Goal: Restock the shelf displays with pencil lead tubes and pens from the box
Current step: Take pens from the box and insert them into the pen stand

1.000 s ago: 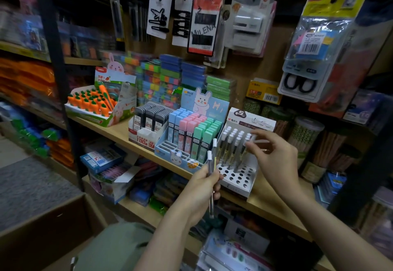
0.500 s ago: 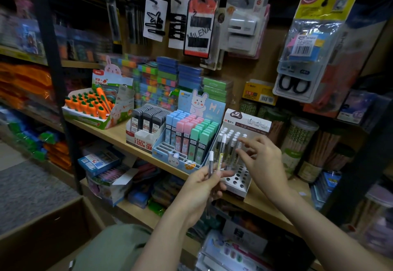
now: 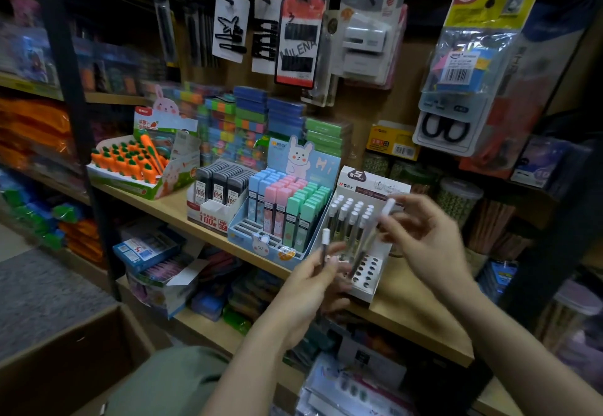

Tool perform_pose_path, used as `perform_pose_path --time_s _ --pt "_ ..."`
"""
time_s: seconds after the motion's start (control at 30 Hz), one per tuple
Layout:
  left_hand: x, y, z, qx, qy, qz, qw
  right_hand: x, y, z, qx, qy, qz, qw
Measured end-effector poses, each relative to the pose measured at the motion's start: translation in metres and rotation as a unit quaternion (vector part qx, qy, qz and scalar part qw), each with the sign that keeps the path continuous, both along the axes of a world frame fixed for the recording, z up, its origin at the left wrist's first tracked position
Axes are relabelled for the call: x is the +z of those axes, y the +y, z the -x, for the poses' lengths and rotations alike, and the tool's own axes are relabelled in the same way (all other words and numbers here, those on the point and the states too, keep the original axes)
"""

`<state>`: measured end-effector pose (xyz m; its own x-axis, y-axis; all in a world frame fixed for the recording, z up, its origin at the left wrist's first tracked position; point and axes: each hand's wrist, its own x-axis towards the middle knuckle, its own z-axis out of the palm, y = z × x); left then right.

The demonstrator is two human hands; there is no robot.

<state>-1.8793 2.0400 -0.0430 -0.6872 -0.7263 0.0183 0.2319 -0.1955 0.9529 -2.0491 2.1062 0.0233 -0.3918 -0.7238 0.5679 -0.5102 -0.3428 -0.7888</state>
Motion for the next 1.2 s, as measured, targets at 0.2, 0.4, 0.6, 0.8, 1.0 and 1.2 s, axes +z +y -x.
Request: perform_pose_path --time_s 0.2,0.4,0.6,0.8,1.0,1.2 --pt "0.004 -0.006 0.002 0.099 -0.003 0.015 0.995 0.01 -0.009 0.024 -0.146 0.185 0.032 0.971" --pt "0.003 -0.004 0.0 0.09 -0.009 0.002 0.996 -0.011 -0.024 0.023 -0.141 0.187 -0.006 0.972" --pt "-0.003 -0.009 0.001 0.11 -0.035 0.022 0.993 -0.008 -0.027 0.028 -0.168 0.196 -0.019 0.966" --pt "-0.01 -0.011 0.005 0.118 -0.047 0.012 0.992 0.004 -0.039 0.026 -0.204 0.275 -0.05 0.938" --pt "-0.012 -0.015 0.003 0.171 -0.005 -0.023 0.985 0.011 -0.044 0.026 -0.213 0.298 -0.122 0.923" --pt "-0.011 -0.013 0.003 0.181 -0.007 -0.006 0.983 0.013 -0.044 0.023 -0.231 0.292 -0.146 0.917"
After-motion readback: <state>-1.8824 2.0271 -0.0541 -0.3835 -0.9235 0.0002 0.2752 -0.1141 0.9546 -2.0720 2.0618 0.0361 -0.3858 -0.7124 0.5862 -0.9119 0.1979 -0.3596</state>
